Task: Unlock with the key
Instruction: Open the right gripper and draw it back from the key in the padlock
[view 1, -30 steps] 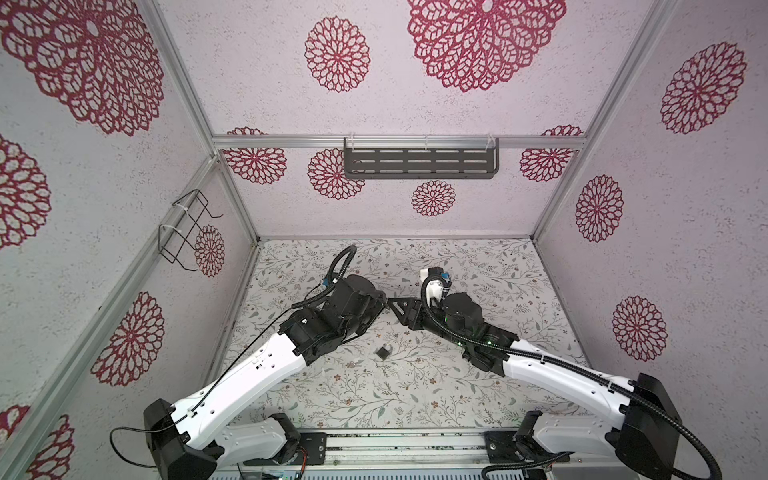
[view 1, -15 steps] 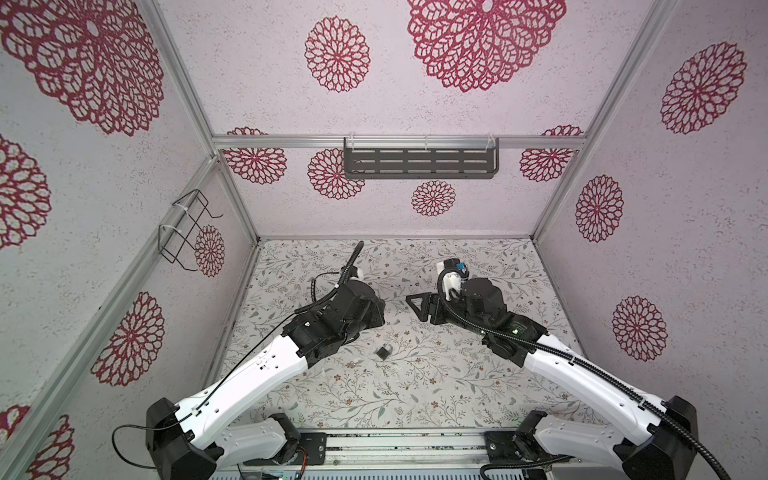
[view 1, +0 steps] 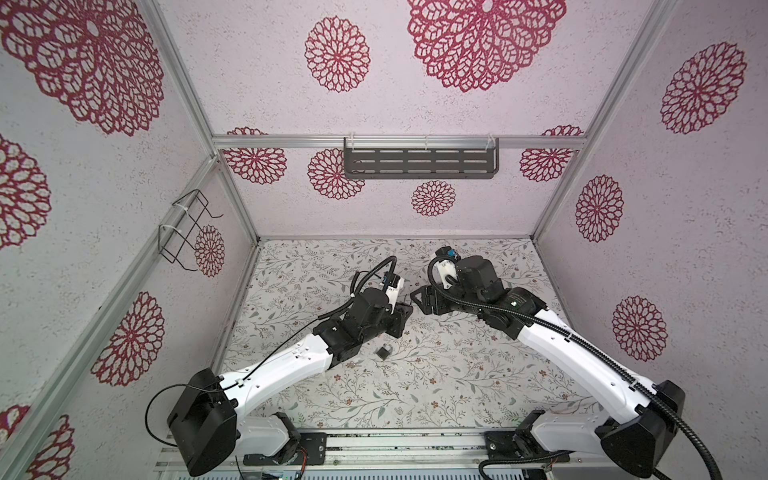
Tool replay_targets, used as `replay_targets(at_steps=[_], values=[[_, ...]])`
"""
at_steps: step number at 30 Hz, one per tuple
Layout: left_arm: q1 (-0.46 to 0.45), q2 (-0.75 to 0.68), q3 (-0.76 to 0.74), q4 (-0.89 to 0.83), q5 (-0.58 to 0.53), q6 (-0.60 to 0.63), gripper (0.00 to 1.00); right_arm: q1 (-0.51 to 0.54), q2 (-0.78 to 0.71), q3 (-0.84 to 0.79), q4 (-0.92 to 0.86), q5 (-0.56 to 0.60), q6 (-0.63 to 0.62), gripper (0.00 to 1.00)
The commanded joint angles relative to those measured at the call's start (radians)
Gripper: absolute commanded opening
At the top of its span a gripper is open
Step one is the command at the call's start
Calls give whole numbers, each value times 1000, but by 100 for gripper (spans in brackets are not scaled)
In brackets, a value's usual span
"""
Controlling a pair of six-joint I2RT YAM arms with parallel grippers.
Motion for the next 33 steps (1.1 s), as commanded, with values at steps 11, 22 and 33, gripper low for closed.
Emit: replay_targets(at_steps=[11,22,33], values=[[-27,-19,-20,135,9,92,0,-31,145,185,-158,123,-82,81],[-40,-51,-57,153,-17,114,0,-65,180,240,-237,108,-144,83],[-41,-64,-75,191,20,136,0,-110,120,244,-246,96,-158,83]])
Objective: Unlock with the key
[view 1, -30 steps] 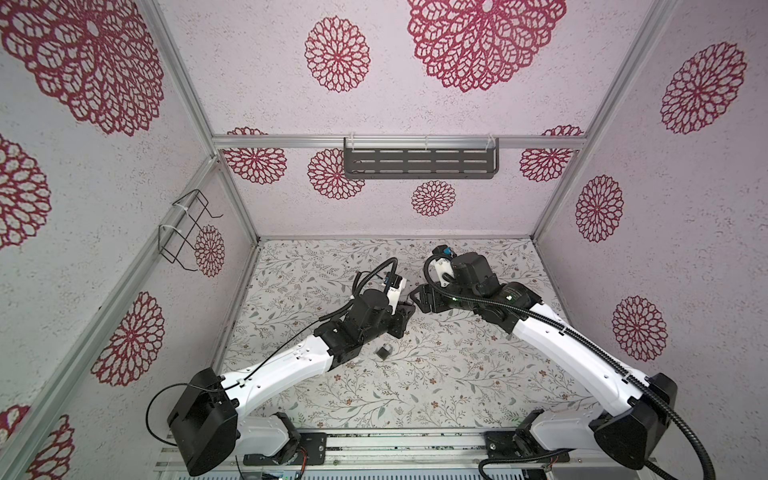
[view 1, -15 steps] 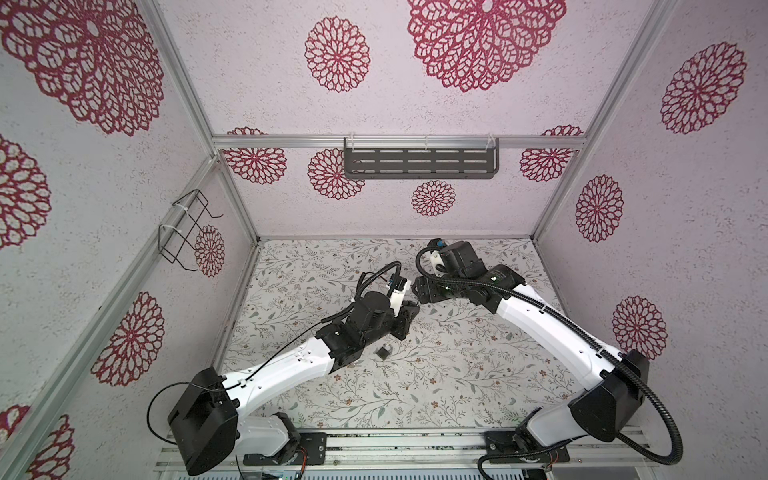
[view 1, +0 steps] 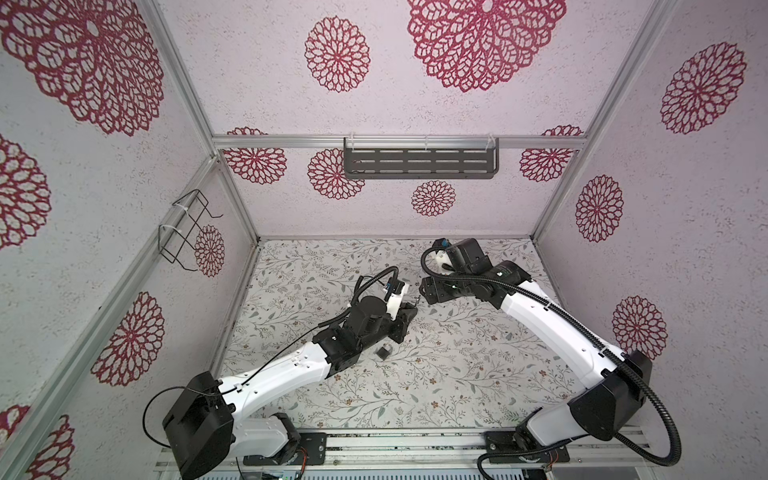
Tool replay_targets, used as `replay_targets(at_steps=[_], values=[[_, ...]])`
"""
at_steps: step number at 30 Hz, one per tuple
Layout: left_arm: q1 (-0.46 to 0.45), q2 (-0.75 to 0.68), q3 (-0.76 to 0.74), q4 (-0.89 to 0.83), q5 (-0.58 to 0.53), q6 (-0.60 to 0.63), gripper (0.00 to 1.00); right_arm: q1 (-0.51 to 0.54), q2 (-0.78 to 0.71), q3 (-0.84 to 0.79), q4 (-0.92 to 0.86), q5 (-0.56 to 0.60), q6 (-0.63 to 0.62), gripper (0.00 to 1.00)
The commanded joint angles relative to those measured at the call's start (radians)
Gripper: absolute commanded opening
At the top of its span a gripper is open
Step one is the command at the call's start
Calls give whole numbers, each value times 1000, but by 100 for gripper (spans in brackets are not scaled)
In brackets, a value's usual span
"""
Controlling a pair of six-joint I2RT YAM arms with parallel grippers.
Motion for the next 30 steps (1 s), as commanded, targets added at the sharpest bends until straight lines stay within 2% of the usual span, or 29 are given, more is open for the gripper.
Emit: replay_targets(at_steps=[1,7,13,30], values=[[-8,-28,-2,59,39,54,0,-29,-54,47,-2,3,-1,84],[-7,-20,20,74,88,107,0,-45,0,50,28,-136,8,85],[-8,-26,15,103,59,112,0,-62,14,20,64,-212,31,86],[-7,-46,-22,152,10,100,0,-112,-89,-76,88,-344,53,86]])
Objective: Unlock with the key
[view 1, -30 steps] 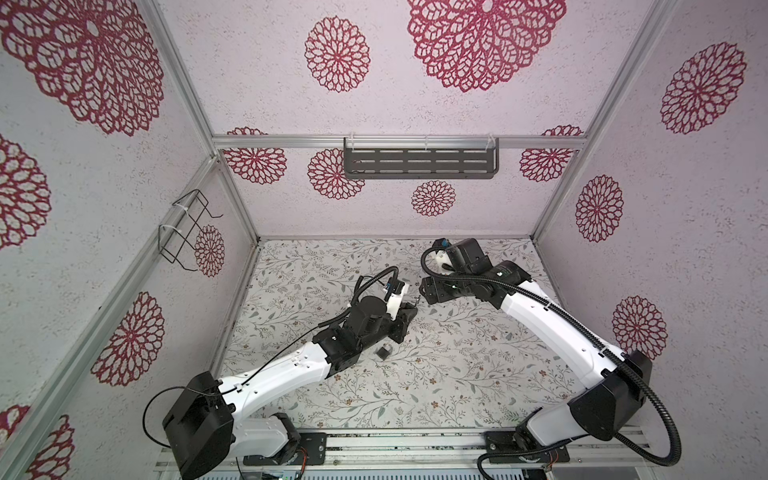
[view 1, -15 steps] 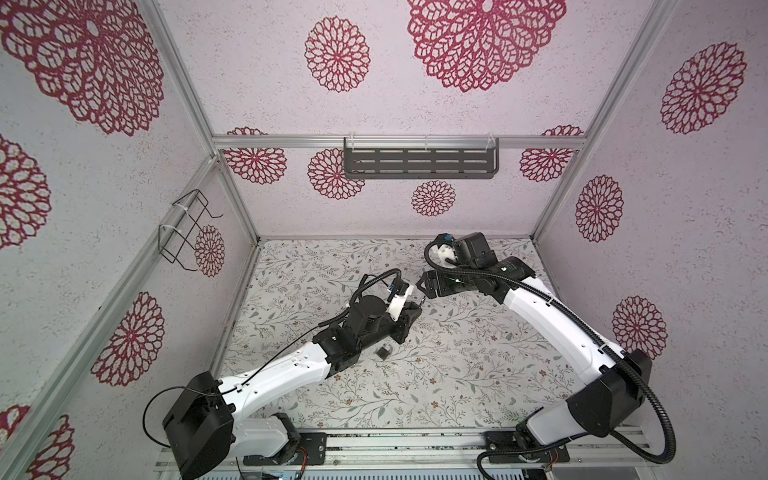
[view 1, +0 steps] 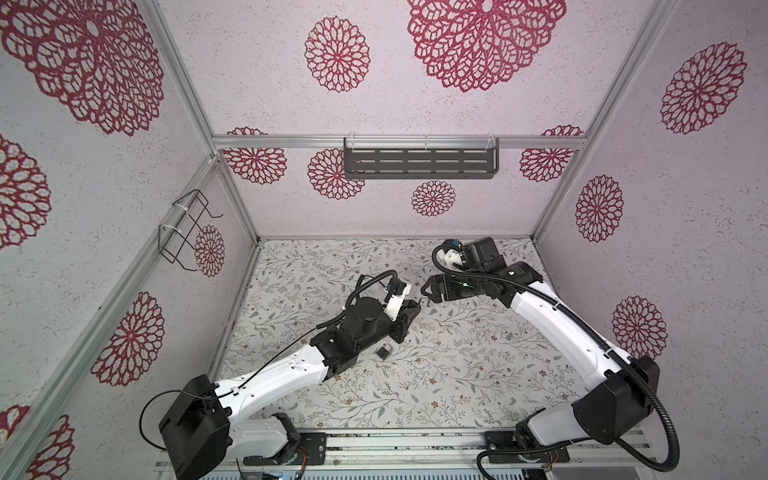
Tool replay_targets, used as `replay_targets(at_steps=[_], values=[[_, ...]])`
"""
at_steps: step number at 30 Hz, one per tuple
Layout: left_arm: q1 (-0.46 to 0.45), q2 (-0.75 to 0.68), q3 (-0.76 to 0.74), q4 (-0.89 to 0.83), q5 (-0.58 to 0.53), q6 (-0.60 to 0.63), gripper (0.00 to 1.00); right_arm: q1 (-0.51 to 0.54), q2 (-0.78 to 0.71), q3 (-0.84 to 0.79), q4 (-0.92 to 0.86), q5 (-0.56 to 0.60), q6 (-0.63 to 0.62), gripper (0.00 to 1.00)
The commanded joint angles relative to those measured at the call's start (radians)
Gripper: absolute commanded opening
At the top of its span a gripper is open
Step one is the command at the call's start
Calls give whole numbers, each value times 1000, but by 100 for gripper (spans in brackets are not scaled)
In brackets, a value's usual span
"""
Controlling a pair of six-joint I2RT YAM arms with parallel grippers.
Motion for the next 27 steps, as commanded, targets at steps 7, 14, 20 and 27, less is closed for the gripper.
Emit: replay_targets(at_steps=[7,14,20,27], values=[[-5,-7,27,23,-41,17,0,-22,-81,-11,35,-72,34,87],[-5,-15,25,-5,-119,-22,0,-45,-125,-23,67,-26,76,88],[16,-41,64,-205,-301,-193,0,-45,-139,-6,140,-3,147,96],[61,-96,78,-438,-352,-391,0,-36,-143,-4,260,-10,226,99]])
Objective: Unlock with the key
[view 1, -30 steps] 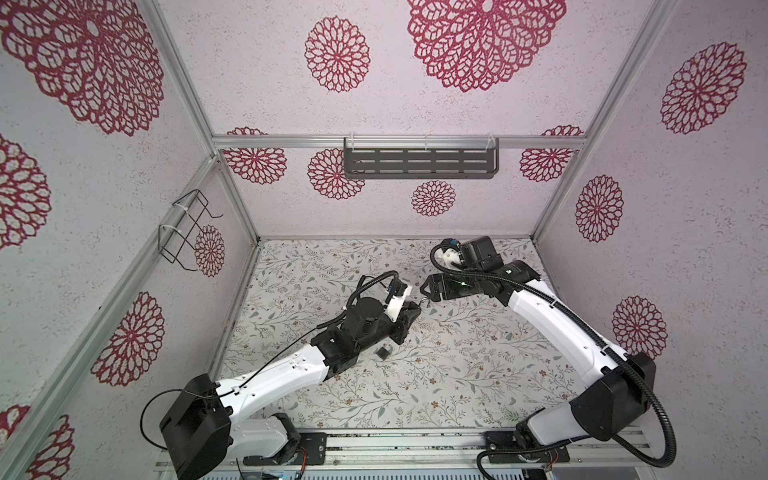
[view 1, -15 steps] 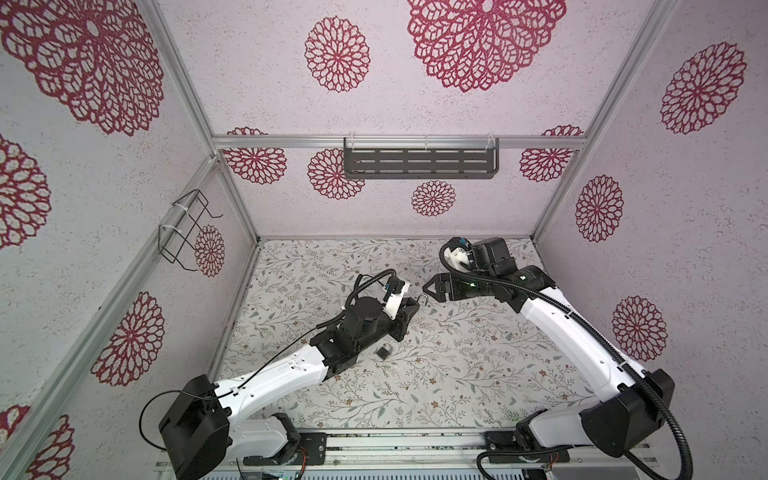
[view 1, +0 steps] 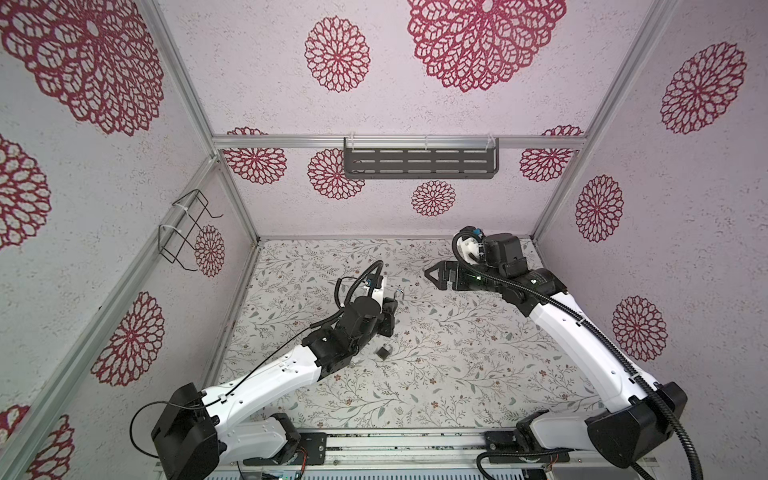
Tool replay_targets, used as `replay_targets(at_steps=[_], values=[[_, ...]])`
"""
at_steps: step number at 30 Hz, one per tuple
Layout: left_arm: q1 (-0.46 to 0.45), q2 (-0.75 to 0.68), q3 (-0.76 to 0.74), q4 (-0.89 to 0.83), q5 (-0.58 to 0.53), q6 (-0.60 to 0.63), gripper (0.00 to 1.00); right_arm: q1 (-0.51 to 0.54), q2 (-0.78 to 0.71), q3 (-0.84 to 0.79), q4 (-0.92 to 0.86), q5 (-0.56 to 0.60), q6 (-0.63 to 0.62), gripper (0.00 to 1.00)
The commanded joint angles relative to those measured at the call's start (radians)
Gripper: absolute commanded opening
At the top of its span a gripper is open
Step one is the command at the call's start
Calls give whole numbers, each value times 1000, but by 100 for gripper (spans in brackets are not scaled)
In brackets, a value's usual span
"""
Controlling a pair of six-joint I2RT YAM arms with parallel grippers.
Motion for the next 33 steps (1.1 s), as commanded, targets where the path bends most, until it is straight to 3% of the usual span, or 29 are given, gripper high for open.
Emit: replay_targets(at_steps=[1,13,19,33], values=[[43,-29,52,-187,-52,-151,0,11,-30,30,101,21,70,99],[231,33,7,-376,124,-302,0,172,24,33,280,254,298,99],[314,116,3,-391,202,-302,0,225,86,38,364,260,402,99],[431,358,64,-397,277,-238,0,250,95,59,382,322,423,99]])
